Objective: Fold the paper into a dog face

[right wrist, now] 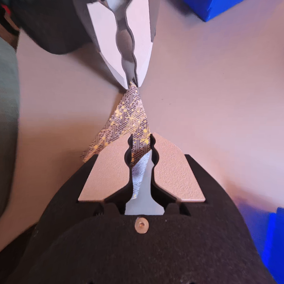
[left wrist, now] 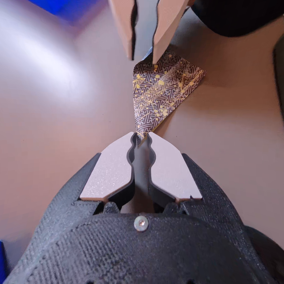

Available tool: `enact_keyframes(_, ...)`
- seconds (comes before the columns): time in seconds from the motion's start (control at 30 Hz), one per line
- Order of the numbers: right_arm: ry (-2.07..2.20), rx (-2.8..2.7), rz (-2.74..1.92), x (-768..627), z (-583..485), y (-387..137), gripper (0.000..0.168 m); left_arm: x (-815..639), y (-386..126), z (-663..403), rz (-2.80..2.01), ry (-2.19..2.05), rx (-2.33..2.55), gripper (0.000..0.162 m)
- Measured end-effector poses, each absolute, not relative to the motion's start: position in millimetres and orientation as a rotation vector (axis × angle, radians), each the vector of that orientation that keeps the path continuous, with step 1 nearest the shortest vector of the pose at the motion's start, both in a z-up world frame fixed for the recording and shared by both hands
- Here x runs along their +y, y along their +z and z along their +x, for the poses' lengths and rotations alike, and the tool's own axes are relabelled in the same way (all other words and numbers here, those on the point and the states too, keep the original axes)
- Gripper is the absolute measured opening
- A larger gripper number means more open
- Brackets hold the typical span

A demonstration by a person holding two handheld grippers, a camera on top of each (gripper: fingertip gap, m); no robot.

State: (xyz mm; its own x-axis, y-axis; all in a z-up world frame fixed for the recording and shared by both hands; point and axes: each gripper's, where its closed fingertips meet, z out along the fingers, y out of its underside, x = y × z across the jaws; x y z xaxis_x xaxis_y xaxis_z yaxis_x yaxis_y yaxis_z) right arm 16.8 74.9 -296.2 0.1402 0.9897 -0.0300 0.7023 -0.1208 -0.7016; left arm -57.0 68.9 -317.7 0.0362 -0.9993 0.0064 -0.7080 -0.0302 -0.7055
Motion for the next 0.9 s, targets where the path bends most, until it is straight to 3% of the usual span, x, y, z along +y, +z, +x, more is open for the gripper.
enact_keyframes(0.17,0.805,-1.762,-1.979,79.2,0.3,-324.7,0.030,72.6,-306.2,-50.5,-1.633,-0.705,1.807,0.012)
enact_keyframes(0.27,0.899,-1.793,-1.940,73.0,-3.8,-321.3,0.001,71.9,-294.7,-47.0,-1.573,-0.780,1.750,0.013)
enact_keyframes(0.43,0.929,-1.726,-1.794,78.5,-4.1,-304.8,0.000,80.4,-285.2,-50.7,-1.780,-1.196,1.421,0.044)
enact_keyframes(0.5,0.906,-1.705,-1.742,83.1,-4.2,-297.5,0.000,76.5,-275.7,-45.8,-1.829,-1.435,1.278,0.048)
enact_keyframes(0.6,0.868,-1.694,-1.673,86.0,-7.0,-290.4,0.000,77.2,-277.8,-35.0,-1.878,-1.466,1.212,0.041)
enact_keyframes(0.67,0.788,-1.710,-1.654,89.9,-7.4,-294.9,0.000,74.9,-286.5,-29.5,-1.905,-1.383,1.264,0.009)
enact_keyframes(0.7,0.734,-1.707,-1.659,94.4,-7.0,-299.0,0.000,74.4,-290.5,-27.8,-1.901,-1.311,1.304,0.002)
enact_keyframes(0.9,0.472,-1.650,-1.716,113.3,7.4,-297.5,0.008,83.8,-310.2,-28.3,-1.871,-0.771,1.471,0.000)
